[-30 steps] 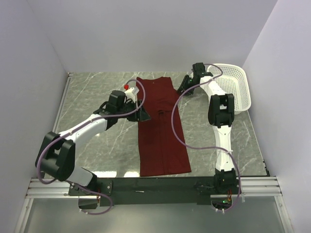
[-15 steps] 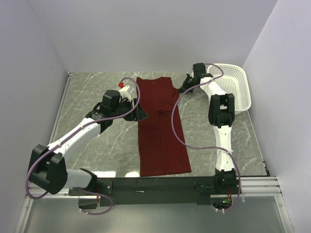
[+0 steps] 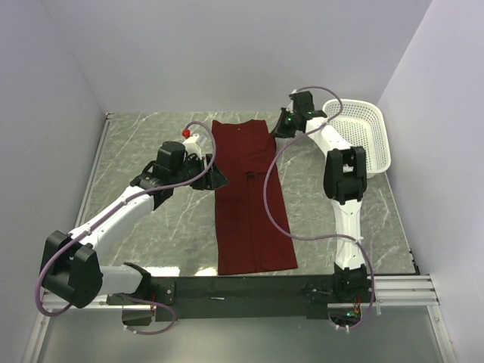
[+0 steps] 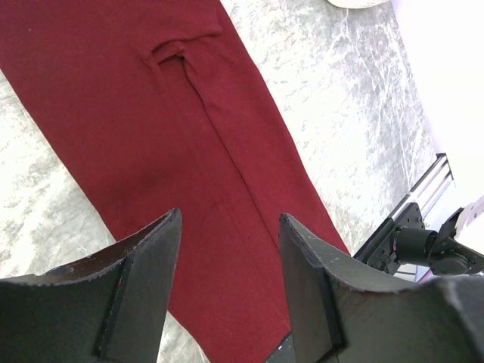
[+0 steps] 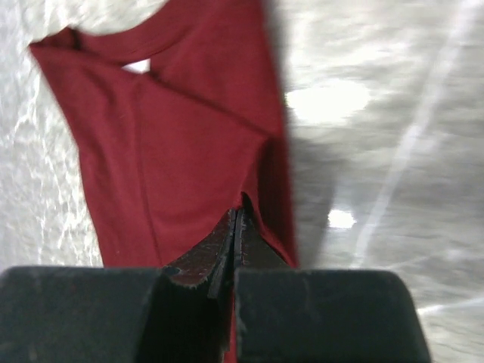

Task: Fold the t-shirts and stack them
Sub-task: Fold the tshirt

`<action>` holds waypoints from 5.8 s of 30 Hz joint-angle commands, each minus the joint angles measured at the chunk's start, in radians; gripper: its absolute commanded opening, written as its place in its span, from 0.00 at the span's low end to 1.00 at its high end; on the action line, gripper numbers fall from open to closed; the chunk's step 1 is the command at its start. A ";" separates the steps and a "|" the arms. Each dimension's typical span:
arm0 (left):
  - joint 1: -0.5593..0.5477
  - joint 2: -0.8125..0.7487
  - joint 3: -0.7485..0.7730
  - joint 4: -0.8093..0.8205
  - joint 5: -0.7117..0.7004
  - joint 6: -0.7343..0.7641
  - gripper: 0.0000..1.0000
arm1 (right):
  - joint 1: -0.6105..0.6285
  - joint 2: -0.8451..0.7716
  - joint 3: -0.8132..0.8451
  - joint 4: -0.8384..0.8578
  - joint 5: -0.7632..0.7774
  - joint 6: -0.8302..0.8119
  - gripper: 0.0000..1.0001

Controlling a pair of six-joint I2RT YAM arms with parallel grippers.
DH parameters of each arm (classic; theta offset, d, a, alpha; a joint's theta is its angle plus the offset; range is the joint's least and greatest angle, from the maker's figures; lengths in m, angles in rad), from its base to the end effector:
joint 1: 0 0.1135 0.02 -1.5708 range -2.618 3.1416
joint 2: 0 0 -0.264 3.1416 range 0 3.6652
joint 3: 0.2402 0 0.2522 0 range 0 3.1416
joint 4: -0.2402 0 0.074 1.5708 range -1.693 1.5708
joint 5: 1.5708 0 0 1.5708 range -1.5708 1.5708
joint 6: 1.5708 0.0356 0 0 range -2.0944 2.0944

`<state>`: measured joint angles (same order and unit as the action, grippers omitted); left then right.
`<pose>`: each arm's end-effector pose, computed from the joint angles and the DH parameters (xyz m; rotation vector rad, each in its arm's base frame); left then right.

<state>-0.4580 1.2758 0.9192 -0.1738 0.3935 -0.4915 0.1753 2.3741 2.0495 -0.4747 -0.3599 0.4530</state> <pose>0.2504 -0.1387 0.2827 0.2141 2.2018 -0.9652 0.5257 0.1058 0.1986 0.1578 2.4202 0.7220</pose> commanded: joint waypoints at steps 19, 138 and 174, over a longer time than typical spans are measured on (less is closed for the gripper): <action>-0.004 -0.055 -0.019 0.005 -0.012 -0.004 0.60 | 0.272 -0.145 -0.064 0.005 0.294 -0.402 0.00; -0.979 -0.576 -0.464 -0.204 -0.536 1.076 0.82 | 0.791 -1.288 -1.574 -0.085 -0.014 -1.473 0.29; -1.018 -0.010 -0.487 0.306 -0.607 0.912 0.45 | 0.349 -1.342 -1.428 -0.245 -0.398 -1.505 0.00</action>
<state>-1.4677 1.2480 0.4149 0.0814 -0.1326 0.4488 0.5369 1.0363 0.5774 -0.6991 -0.7181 -1.0306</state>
